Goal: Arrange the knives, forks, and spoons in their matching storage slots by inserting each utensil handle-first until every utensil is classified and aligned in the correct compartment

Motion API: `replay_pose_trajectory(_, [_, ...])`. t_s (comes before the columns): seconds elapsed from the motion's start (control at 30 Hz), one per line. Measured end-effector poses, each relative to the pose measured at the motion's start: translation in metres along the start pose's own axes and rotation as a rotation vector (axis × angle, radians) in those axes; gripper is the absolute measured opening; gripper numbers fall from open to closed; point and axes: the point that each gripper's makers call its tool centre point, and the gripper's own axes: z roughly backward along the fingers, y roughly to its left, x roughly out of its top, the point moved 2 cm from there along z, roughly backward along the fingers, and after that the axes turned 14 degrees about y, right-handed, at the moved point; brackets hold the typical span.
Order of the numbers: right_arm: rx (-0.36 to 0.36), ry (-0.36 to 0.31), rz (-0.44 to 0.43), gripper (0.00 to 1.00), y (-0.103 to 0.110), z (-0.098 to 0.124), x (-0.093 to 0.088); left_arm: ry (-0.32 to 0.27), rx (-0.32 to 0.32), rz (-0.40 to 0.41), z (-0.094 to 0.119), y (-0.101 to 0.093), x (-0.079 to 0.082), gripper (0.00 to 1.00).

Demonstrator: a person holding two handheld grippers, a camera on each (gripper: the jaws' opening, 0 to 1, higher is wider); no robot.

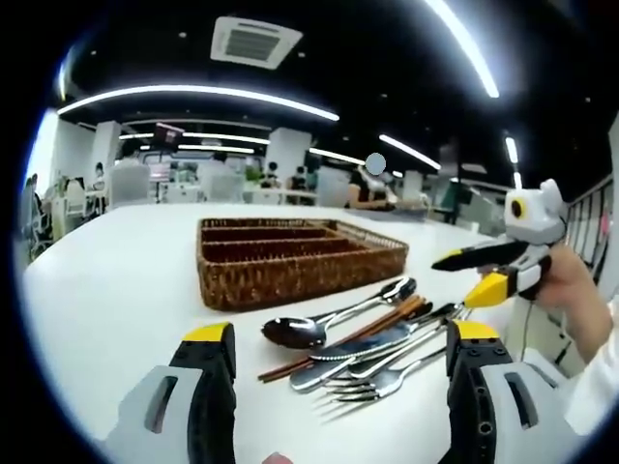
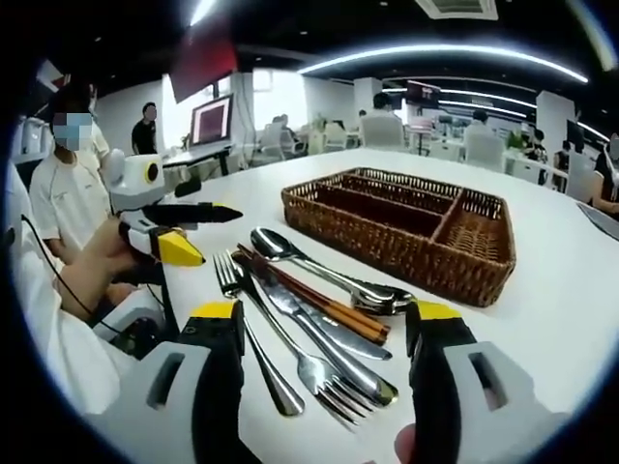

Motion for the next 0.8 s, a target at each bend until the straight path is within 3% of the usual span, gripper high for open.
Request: replay_pose_trajectory(0.8, [0.065,0.023,0.126,0.58,0.007,-0.027,0.020,-0.023,-0.026,0.024,0.002,0.000,-0.001,0.90])
